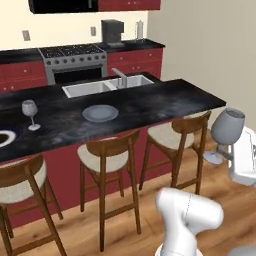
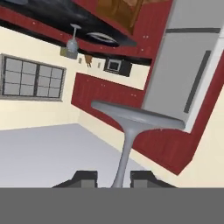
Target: Retrieve the wine glasses from the counter and place one next to each plate.
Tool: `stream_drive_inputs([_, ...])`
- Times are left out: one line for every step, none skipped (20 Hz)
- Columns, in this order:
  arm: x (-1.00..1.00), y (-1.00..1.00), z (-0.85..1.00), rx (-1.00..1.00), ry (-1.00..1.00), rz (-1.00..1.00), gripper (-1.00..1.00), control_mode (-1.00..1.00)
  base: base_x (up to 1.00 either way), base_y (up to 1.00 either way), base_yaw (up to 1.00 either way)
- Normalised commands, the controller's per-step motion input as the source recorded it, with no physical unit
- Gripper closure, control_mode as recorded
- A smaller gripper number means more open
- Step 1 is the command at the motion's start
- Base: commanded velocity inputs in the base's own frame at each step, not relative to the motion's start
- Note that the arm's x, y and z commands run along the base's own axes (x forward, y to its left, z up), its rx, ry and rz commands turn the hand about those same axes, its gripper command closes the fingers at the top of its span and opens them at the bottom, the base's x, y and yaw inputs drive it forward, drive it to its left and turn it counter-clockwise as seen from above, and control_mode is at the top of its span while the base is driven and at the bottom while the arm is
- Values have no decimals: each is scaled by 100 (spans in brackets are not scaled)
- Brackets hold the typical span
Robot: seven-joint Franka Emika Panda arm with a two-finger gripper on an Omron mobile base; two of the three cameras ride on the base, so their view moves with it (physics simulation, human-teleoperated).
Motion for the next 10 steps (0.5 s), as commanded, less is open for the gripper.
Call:
stream_drive_inputs([0, 0, 0, 0, 0, 0, 100, 100, 100, -14, 21])
stream_drive_inputs([0, 0, 0, 0, 0, 0, 100, 100, 100, -6, 20])
stream_drive_inputs([0, 0, 0, 0, 0, 0, 100, 100, 100, -17, 21])
stream_drive_inputs([0, 0, 0, 0, 0, 0, 100, 100, 100, -24, 21])
stream_drive_inputs([0, 0, 0, 0, 0, 0, 100, 100, 100, -3, 18])
stream_drive_inputs([0, 0, 0, 0, 0, 0, 100, 100, 100, 3, 12])
stream_drive_inputs([0, 0, 0, 0, 0, 0, 100, 100, 100, 0, 18])
stream_drive_inputs([0, 0, 0, 0, 0, 0, 100, 100, 100, -35, 25])
stream_drive_inputs([0, 0, 0, 0, 0, 0, 100, 100, 100, -47, 28])
stream_drive_inputs([0, 0, 0, 0, 0, 0, 100, 100, 100, -34, 30])
